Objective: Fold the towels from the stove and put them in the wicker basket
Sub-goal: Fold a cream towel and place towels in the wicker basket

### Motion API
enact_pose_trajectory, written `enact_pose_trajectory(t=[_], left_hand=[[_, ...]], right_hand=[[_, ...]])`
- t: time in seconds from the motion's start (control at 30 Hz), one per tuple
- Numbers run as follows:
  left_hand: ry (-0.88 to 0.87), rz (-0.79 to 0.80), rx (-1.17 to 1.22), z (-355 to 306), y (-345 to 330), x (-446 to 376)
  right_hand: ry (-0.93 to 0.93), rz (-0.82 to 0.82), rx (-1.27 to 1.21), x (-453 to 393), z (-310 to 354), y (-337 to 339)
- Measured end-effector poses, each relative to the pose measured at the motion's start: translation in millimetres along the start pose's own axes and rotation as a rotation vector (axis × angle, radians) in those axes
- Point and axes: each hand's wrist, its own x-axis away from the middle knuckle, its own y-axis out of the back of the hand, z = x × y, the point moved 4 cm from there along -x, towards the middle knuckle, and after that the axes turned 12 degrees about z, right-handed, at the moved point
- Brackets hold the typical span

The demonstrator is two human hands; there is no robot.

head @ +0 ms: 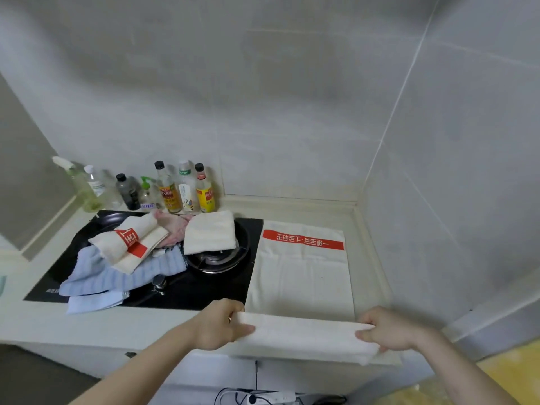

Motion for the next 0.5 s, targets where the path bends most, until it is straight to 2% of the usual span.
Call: enact_pose_trajectory(t=[0.1, 0.2, 0.3, 0.5], left_hand=[[0.093, 0.138, 0.052, 11, -28, -2], [0.156, 0.205, 0.076, 14, -38, -7], [0.131, 0.117, 0.094, 6, -28, -19], [0.096, -0.110, 0.032, -17, 19, -58]], right_hand=[[-0.058, 0.100, -0.047, -10, -13, -24], [-0.081, 0.104, -0.080, -26, -32, -29], [-0.024, 0.025, -0.092, -35, -38, -16], [0.090, -0.314, -0.188, -62, -35, 43]])
